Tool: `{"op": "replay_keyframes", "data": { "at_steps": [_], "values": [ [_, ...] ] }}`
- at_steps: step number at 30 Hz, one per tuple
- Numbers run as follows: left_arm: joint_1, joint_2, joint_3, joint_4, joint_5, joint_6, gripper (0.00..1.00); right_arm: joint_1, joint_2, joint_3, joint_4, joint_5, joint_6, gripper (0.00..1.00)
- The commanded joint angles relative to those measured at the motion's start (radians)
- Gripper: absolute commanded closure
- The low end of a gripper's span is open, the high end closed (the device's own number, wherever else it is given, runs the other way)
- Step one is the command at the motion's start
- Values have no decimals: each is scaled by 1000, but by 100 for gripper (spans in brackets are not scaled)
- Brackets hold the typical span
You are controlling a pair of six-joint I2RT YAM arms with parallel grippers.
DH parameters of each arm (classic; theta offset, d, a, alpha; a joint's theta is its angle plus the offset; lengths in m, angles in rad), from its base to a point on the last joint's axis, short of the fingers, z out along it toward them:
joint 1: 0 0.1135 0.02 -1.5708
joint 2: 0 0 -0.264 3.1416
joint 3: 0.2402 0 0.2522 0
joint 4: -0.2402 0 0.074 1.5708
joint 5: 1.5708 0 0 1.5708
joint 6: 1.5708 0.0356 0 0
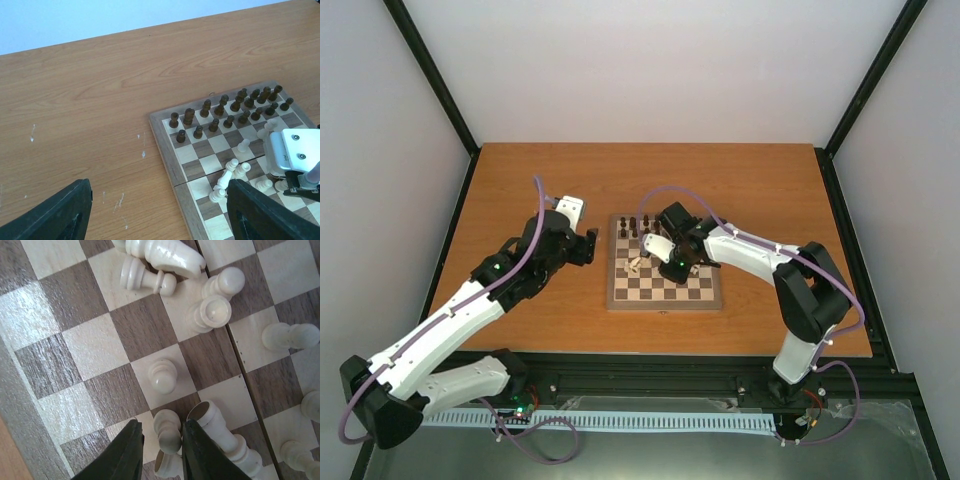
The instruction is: Set up the chess pieces on the board
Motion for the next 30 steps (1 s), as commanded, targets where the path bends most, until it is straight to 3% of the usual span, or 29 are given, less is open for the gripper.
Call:
{"op": "replay_keyframes", "data": {
  "at_steps": [1,14,20,30],
  "values": [
    [7,15,42,12,34,16,25,10,10,-6,8,23,-4,77],
    [8,18,45,6,56,20,25,11,33,3,-18,-28,-6,91],
    [8,23,49,1,70,23,25,13,61,11,-25,-23,-5,85],
    [8,17,52,0,74,22,25,23,50,24,-28,-45,-3,92]
  ]
}}
